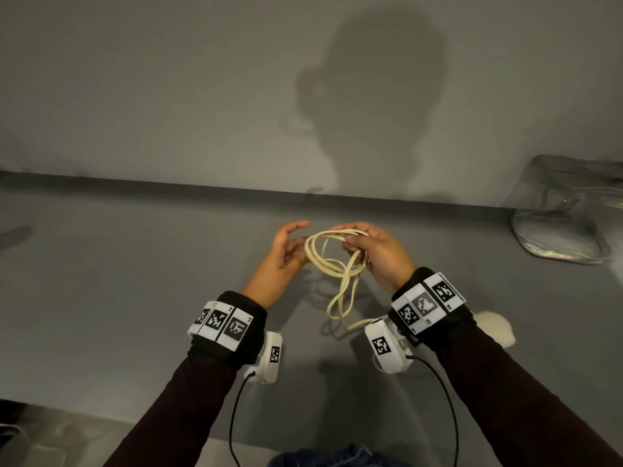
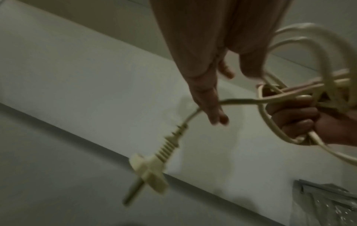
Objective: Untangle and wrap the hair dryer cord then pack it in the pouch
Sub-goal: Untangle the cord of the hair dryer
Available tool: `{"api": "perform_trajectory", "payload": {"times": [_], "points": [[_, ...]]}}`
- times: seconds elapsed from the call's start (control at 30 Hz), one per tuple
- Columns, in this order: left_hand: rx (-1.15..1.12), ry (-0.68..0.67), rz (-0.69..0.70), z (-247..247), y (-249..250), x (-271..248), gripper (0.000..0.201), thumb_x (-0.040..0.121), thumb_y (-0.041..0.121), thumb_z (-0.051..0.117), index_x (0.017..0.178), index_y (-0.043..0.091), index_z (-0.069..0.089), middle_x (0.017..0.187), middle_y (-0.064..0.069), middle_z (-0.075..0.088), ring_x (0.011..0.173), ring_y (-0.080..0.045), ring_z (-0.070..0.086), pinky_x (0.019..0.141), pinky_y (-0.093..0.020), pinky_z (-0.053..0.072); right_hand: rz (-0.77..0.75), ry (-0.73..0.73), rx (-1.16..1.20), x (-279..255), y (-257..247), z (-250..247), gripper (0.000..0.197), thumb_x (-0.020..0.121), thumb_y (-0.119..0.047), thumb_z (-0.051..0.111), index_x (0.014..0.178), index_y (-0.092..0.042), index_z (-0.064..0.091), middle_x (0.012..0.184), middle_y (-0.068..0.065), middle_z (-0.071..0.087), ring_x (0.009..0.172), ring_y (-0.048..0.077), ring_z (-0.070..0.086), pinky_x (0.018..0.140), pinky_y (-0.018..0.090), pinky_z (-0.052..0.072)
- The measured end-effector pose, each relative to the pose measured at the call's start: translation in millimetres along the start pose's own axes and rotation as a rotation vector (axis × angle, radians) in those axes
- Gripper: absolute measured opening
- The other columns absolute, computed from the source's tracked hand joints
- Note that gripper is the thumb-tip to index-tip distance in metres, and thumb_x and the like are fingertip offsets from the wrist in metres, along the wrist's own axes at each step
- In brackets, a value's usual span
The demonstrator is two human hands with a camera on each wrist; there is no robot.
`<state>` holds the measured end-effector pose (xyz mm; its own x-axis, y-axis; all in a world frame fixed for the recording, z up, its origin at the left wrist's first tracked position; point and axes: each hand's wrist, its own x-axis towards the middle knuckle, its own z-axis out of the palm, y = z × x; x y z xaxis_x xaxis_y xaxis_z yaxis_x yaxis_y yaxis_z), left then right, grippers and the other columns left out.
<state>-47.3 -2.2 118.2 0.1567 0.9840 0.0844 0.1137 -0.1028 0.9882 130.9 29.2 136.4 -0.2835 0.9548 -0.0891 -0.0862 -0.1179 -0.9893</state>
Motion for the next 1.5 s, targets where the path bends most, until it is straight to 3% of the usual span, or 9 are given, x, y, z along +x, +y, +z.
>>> {"api": "perform_trajectory", "payload": {"times": [0.1, 0.27, 0.53, 0.63, 0.73, 1.0, 1.13, 1.33, 1.5], "points": [[0.195, -0.113, -0.141, -5.6, -4.6, -2.4, 0.041, 0.086, 0.007, 0.055, 0.123, 0.024, 0.045, 0.089, 0.003, 0.07, 0.093, -0.011, 0.064, 0.091, -0.027, 0.048, 0.014, 0.017, 0.101, 1.0, 1.3, -9.1, 0.032, 0.09, 0.002, 0.036, 0.09, -0.013, 0.065, 0.054, -0.004, 0.041, 0.046, 0.004, 0.033, 0.047, 0.018, 0.024], [0.41, -0.083, -0.108, -27.7, -13.9, -10.0, 0.023, 0.086, 0.018, 0.057, 0.079, 0.039, 0.066, 0.057, 0.025, 0.066, 0.064, 0.006, 0.058, 0.066, -0.009, 0.044, 0.043, -0.002, 0.054, -1.2, 1.3, -16.6, 0.031, 0.09, 0.0, 0.035, 0.097, -0.013, 0.061, 0.057, -0.004, 0.04, 0.045, 0.004, 0.031, 0.046, 0.016, 0.026], [-0.127, 0.039, -0.231, 23.2, 8.5, -5.2, 0.041, 0.091, 0.042, 0.035, 0.072, 0.026, 0.068, 0.067, 0.008, 0.065, 0.053, 0.003, 0.049, 0.063, -0.019, 0.037, 0.041, -0.075, -0.06, -6.0, 5.0, 10.6, 0.025, 0.095, -0.008, 0.031, 0.091, -0.02, 0.052, 0.067, -0.001, 0.042, 0.046, 0.002, 0.044, 0.045, 0.012, 0.034], [-0.236, 0.035, -0.202, 41.6, 10.7, -1.8, 0.005, 0.083, 0.019, 0.056, 0.08, 0.018, 0.06, 0.069, 0.005, 0.063, 0.06, -0.004, 0.057, 0.063, -0.019, 0.042, 0.013, -0.087, -0.093, -6.8, 5.2, 16.5, 0.026, 0.094, -0.004, 0.033, 0.088, -0.02, 0.052, 0.075, 0.0, 0.053, 0.051, -0.004, 0.054, 0.048, 0.009, 0.039], [-0.333, 0.108, -0.171, 39.1, 3.5, 2.6, 0.054, 0.054, 0.003, 0.071, 0.101, 0.013, 0.044, 0.076, 0.0, 0.049, 0.066, -0.011, 0.057, 0.059, -0.02, 0.052, 0.056, -0.14, -0.065, -9.4, 3.5, 9.8, 0.027, 0.091, -0.002, 0.035, 0.089, -0.022, 0.053, 0.067, 0.0, 0.044, 0.049, 0.002, 0.043, 0.049, 0.014, 0.036], [-0.15, -0.024, -0.124, 26.7, 12.0, 1.8, 0.105, 0.065, -0.007, 0.073, 0.138, 0.037, 0.012, 0.085, -0.004, 0.044, 0.081, -0.014, 0.05, 0.085, -0.028, 0.048, 0.02, -0.214, -0.132, -12.9, 4.8, -12.8, 0.039, 0.066, -0.008, 0.058, 0.099, -0.026, 0.057, 0.08, -0.002, 0.045, 0.073, 0.006, 0.047, 0.067, 0.013, 0.044], [-0.01, -0.135, -0.022, 36.1, 12.5, 0.2, 0.095, 0.058, 0.003, 0.078, 0.125, 0.047, 0.026, 0.101, -0.024, 0.05, 0.093, -0.03, 0.056, 0.09, -0.033, 0.05, 0.054, -0.194, -0.054, -12.5, 6.0, -13.4, 0.044, 0.061, -0.001, 0.048, 0.098, -0.023, 0.056, 0.079, -0.001, 0.044, 0.068, 0.005, 0.044, 0.058, 0.013, 0.042], [-0.027, 0.078, -0.076, 45.8, -2.2, 6.5, 0.049, 0.082, -0.006, 0.049, 0.12, 0.025, 0.041, 0.075, 0.003, 0.05, 0.057, 0.006, 0.051, 0.063, -0.013, 0.046, -0.135, 0.0, -0.523, -17.4, 13.5, -11.7, 0.064, 0.069, 0.009, 0.062, 0.122, -0.018, 0.038, 0.105, 0.002, 0.04, 0.099, 0.016, 0.047, 0.087, 0.026, 0.043], [-0.138, 0.137, -0.142, 49.4, -8.0, 10.5, 0.037, 0.089, 0.0, 0.037, 0.12, 0.02, 0.042, 0.074, 0.002, 0.053, 0.053, 0.003, 0.056, 0.052, -0.011, 0.048, -0.418, 0.153, -1.027, -30.5, 19.6, -2.8, 0.019, 0.076, -0.019, 0.067, 0.093, -0.011, 0.064, 0.099, 0.009, 0.057, 0.098, 0.025, 0.05, 0.086, 0.037, 0.041]]}}
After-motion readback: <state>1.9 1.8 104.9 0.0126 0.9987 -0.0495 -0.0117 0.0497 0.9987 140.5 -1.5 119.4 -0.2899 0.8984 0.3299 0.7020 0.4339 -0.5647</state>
